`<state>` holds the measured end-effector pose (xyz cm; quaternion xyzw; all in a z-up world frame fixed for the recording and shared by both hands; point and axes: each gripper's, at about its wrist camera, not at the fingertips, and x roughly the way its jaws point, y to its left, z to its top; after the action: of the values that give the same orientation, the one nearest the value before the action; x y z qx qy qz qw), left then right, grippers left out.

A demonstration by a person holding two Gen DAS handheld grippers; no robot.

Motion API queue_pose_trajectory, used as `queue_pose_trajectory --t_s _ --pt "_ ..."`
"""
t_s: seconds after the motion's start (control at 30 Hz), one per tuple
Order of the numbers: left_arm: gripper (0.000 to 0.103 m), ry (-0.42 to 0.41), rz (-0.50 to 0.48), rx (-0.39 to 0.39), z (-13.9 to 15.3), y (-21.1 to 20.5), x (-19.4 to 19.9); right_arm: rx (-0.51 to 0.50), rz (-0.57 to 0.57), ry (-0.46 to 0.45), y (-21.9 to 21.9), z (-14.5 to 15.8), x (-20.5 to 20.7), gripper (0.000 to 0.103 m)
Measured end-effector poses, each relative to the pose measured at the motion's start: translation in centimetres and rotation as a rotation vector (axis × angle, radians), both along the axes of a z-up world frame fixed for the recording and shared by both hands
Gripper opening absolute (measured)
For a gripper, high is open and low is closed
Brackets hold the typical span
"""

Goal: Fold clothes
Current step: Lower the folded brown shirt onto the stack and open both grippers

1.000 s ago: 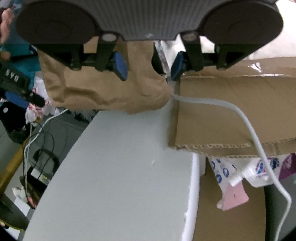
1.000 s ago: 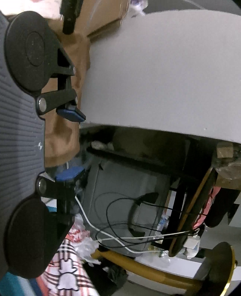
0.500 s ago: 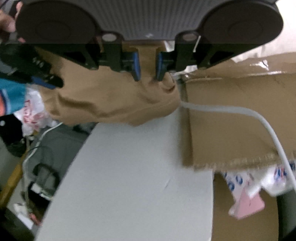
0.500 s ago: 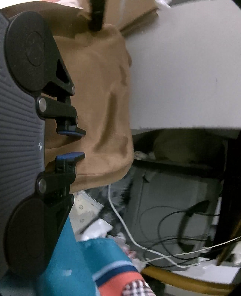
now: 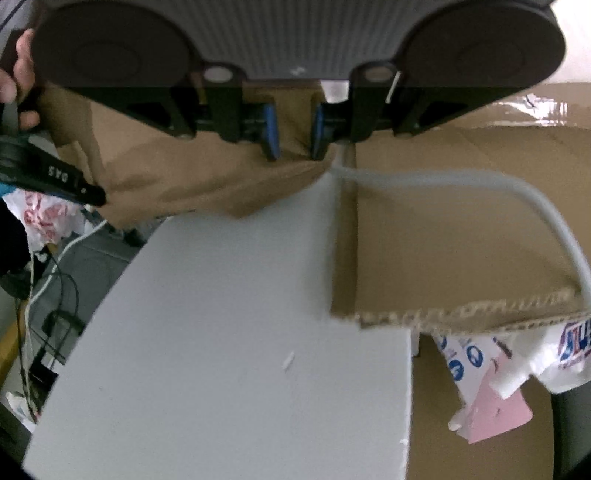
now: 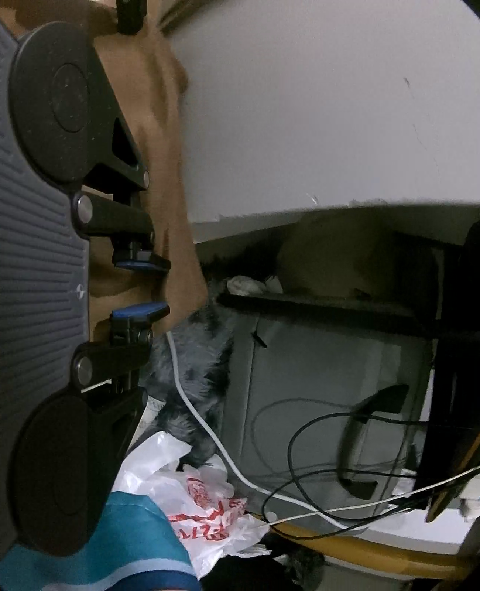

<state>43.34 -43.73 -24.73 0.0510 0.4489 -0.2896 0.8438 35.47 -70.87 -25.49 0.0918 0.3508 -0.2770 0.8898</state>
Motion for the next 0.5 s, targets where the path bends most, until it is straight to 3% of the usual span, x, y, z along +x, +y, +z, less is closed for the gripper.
queue_pose_trajectory --t_s 0.03,0.13,0.23,0.4,0.5 --pt "0.022 -0.024 -0.003 0.01 0.5 -0.1 -0.1 0.005 -0.002 -0.006 0.0 0.3 -0.1 0.024" --pt "0.038 -0.075 -0.003 0.018 2.0 0.4 -0.3 0.006 0.011 -0.023 0.6 1.2 -1.1 0.027" --pt "0.039 -0.062 0.007 -0.004 3.1 1.5 -0.7 -0.041 0.061 -0.012 1.8 1.8 -2.7 0.038" --pt "0.04 -0.043 0.02 0.0 3.8 2.5 -3.3 -0.028 0.093 -0.005 2.9 2.4 -5.5 0.039" --pt "0.047 -0.037 0.005 0.002 3.7 3.2 -5.5 -0.019 0.108 -0.023 3.7 2.7 -8.4 0.039"
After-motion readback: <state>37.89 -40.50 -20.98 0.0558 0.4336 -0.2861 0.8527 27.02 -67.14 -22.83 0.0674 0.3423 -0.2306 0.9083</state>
